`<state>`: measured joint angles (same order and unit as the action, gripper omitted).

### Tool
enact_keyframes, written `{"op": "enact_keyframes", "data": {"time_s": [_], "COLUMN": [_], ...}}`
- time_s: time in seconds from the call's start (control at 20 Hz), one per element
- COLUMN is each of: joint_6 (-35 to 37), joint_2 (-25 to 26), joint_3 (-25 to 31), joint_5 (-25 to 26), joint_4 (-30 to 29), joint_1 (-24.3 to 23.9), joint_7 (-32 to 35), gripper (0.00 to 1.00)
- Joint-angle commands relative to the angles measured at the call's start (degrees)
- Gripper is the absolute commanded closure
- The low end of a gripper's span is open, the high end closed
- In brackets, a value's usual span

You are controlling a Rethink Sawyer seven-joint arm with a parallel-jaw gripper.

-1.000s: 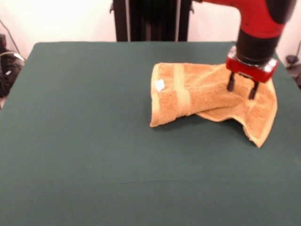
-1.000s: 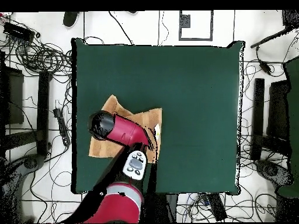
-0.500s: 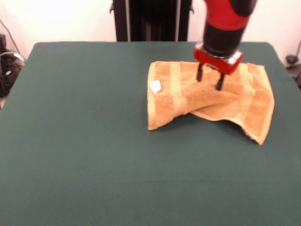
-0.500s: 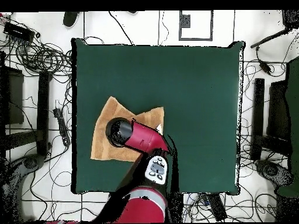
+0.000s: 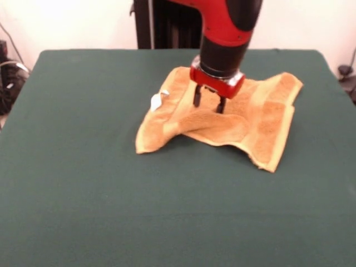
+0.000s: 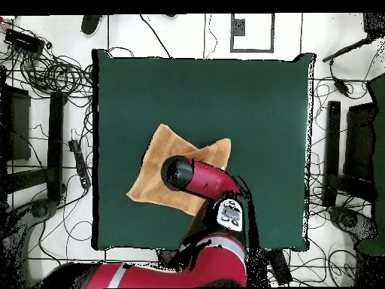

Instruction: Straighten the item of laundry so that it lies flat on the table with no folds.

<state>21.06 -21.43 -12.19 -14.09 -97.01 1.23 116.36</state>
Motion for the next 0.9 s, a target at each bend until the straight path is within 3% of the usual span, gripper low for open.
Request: {"op": "enact_keyframes", "data": {"time_s": [0.05, 0.4, 0.65, 0.9], "joint_6": [-3.5, 6.3, 11.1, 9.5], "joint_2": [8.1, 4.3, 1.0, 0.0], "joint_3": [3.4, -0.7, 4.8, 8.8], "joint_5": [6.1, 7.3, 5.7, 5.2], "joint_4": [1.7, -3.7, -8.6, -12.1], "joint_1": [-3.3, -0.3, -3.2, -3.8], "joint_7": [0.3, 4.7, 3.8, 3.6], "gripper": [0.00, 0.00, 0.00, 0.00]}}
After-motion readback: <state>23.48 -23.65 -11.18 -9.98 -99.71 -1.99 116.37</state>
